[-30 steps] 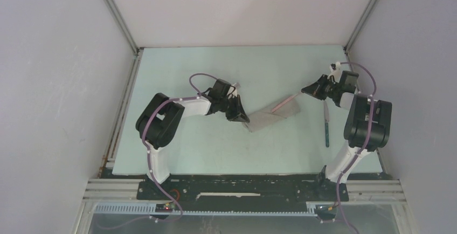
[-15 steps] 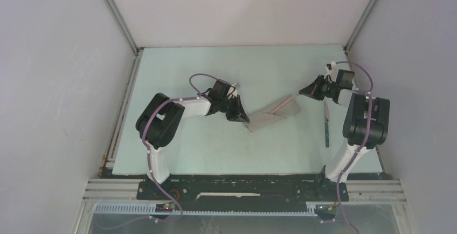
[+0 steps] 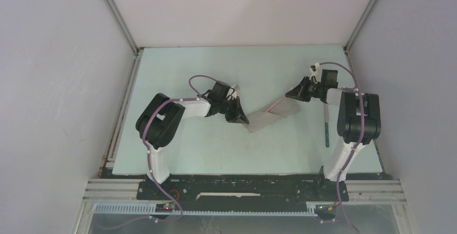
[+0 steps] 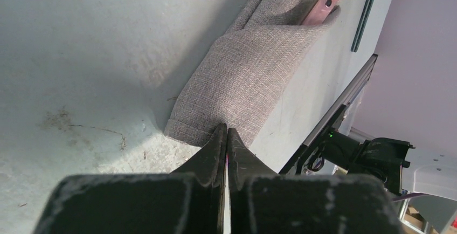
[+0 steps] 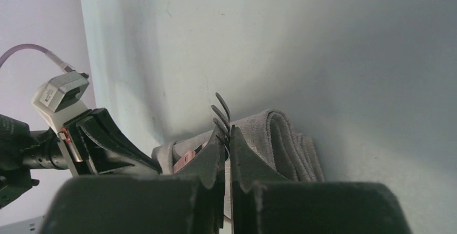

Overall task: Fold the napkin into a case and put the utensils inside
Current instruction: Insert the fork into the folded napkin.

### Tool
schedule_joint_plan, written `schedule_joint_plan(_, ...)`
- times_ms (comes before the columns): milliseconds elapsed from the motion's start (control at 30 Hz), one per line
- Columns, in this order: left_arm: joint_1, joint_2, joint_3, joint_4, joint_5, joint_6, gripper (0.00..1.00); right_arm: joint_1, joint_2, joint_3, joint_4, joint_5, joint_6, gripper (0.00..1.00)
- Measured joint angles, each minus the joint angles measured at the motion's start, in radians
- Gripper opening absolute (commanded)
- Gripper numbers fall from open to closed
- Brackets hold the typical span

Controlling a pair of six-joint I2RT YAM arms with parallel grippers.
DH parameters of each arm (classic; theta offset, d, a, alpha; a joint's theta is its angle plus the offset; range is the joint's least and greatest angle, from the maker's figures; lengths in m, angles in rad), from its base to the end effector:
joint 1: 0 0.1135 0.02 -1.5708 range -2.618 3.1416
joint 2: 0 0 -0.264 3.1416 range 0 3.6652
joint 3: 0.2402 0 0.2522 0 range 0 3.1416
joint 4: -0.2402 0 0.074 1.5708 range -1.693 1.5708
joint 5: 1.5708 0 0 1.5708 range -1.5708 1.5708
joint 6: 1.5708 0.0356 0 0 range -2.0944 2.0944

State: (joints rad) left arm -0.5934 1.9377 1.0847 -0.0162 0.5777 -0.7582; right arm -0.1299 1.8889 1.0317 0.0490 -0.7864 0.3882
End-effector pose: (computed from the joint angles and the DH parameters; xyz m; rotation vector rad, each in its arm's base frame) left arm 0.3108 -0.2331 0.1356 0.0698 2.6920 -1.2335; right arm 0.3769 -0.0238 0.1466 0.2177 2.3025 1.0562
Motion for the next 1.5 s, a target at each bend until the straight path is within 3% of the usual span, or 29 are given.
schedule_joint_plan(533,0.0,0.0,-0.01,0.007,0.0,0.0,0.02,0.069,-0.03,-0.114,0.08,0.096,0.122,0.02)
schedule_joint_plan(1267,0.0,0.0,-0.028,0.029,0.0,-0.001,0.02,0.185,-0.119,-0.234,0.244,0.231,0.242,0.13)
schedule_joint_plan(1500,0.0,-0.019,-0.037,0.029,-0.008,-0.001,0.19,0.179,-0.119,-0.272,0.267,0.236,0.271,0.29)
